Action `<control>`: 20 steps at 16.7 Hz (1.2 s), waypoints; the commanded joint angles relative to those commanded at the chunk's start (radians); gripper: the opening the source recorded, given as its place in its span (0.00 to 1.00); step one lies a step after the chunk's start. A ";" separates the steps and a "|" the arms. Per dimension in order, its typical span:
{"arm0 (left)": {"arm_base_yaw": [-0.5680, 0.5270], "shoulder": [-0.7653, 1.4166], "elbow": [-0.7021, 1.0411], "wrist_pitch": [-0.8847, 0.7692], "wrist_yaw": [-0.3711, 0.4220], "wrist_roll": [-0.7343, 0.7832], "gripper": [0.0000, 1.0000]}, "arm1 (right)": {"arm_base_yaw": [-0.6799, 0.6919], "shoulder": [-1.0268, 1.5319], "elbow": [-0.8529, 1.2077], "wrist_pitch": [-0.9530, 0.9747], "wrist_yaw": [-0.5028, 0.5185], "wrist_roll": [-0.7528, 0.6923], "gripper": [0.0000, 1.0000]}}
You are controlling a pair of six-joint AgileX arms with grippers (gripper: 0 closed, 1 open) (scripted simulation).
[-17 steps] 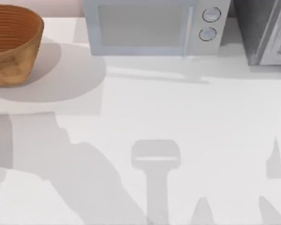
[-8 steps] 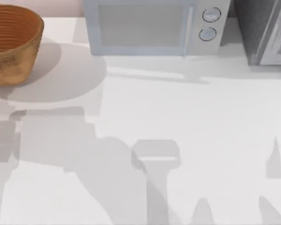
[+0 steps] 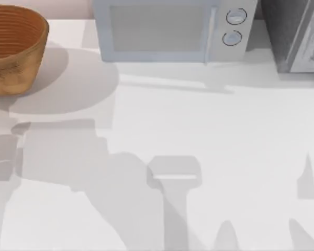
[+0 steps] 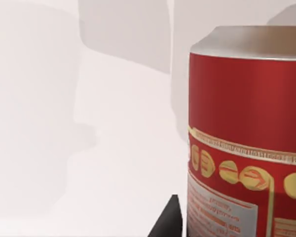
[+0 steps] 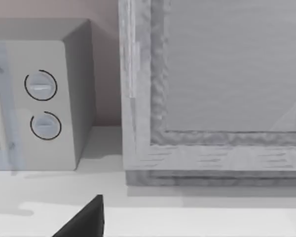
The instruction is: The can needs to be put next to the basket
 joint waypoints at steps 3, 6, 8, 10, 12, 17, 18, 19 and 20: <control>0.000 0.000 0.000 0.000 0.000 0.000 0.53 | 0.000 0.000 0.000 0.000 0.000 0.000 1.00; 0.000 0.000 0.000 0.000 0.000 0.000 0.75 | 0.000 0.000 0.000 0.000 0.000 0.000 1.00; 0.000 0.000 0.000 0.000 0.000 0.000 0.90 | 0.000 0.000 0.000 0.000 0.000 0.000 1.00; 0.000 0.000 0.000 0.000 0.000 0.000 1.00 | 0.000 0.000 0.000 0.000 0.000 0.000 1.00; 0.000 0.000 0.000 0.000 0.000 0.000 1.00 | 0.000 0.000 0.000 0.000 0.000 0.000 1.00; 0.000 0.000 0.000 0.000 0.000 0.000 1.00 | 0.000 0.000 0.000 0.000 0.000 0.000 1.00; 0.001 0.000 0.000 0.000 0.000 0.000 1.00 | 0.000 0.000 0.000 0.000 0.000 0.000 1.00; 0.002 -0.002 -0.001 -0.002 -0.002 0.002 1.00 | 0.000 0.000 0.000 0.000 0.000 0.000 1.00; 0.007 -0.008 -0.004 -0.010 -0.013 0.011 1.00 | 0.000 0.000 0.000 0.000 0.000 0.000 1.00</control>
